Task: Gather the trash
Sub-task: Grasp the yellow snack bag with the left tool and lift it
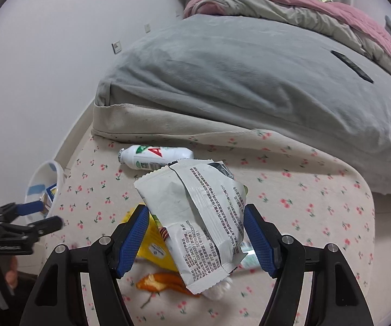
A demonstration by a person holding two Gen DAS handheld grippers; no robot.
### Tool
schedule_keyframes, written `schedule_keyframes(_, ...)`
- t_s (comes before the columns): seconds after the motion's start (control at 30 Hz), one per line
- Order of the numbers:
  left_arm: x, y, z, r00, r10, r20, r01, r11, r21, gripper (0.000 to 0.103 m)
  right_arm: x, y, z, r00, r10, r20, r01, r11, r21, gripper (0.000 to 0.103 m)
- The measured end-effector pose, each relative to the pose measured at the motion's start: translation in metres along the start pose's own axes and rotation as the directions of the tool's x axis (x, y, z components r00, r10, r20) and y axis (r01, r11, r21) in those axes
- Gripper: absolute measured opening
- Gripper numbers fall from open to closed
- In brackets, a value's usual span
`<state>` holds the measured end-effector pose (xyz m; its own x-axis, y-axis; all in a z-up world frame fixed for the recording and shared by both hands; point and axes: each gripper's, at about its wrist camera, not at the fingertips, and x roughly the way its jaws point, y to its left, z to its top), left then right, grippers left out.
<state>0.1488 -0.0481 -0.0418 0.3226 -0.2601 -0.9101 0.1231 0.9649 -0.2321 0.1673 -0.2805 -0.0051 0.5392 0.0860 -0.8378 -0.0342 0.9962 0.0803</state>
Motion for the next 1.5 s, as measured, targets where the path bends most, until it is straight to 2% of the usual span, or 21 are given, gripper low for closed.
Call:
schedule_keyframes(0.27,0.02,-0.032,0.0,0.996,-0.088,-0.027,0.088,0.996,0.005,0.096,-0.009,-0.025,-0.017,0.999,-0.038,-0.023,0.04,0.998,0.049,0.072)
schedule_keyframes(0.4,0.029,-0.037,0.001,0.985,-0.168,-0.041,0.167,0.986,-0.023,0.086,-0.012,-0.036,-0.024,0.998,-0.056,-0.033,0.058,0.995,0.076,0.072)
schedule_keyframes(0.63,0.044,-0.047,0.001,0.952,-0.299,-0.065,0.294,0.953,-0.079,0.067,-0.015,-0.045,-0.03,0.996,-0.075,-0.04,0.079,0.992,0.094,0.072)
schedule_keyframes(0.73,0.047,-0.051,-0.001,0.952,-0.301,-0.06,0.297,0.952,-0.075,0.062,-0.016,-0.046,-0.033,0.995,-0.084,-0.045,0.088,0.992,0.091,0.072)
schedule_keyframes(0.83,0.049,-0.052,0.0,0.947,-0.315,-0.062,0.31,0.948,-0.079,0.053,-0.015,-0.047,-0.034,0.995,-0.091,-0.05,0.095,0.991,0.09,0.072)
schedule_keyframes(0.93,0.053,-0.054,0.0,0.945,-0.319,-0.071,0.313,0.946,-0.081,0.037,-0.015,-0.047,-0.035,0.994,-0.095,-0.052,0.099,0.991,0.09,0.072)
schedule_keyframes(1.0,0.053,-0.055,0.0,0.949,-0.305,-0.073,0.3,0.951,-0.071,0.02,-0.015,-0.048,-0.035,0.994,-0.097,-0.053,0.101,0.991,0.088,0.072)
schedule_keyframes(1.2,0.04,-0.049,0.002,0.95,-0.309,-0.044,0.306,0.95,-0.065,0.013,-0.014,-0.047,-0.035,0.994,-0.099,-0.052,0.103,0.991,0.088,0.072)
schedule_keyframes(1.5,0.015,-0.032,0.008,0.958,-0.284,0.023,0.285,0.956,-0.066,0.011,-0.016,-0.033,-0.031,0.997,-0.066,-0.034,0.069,0.994,0.081,0.072)
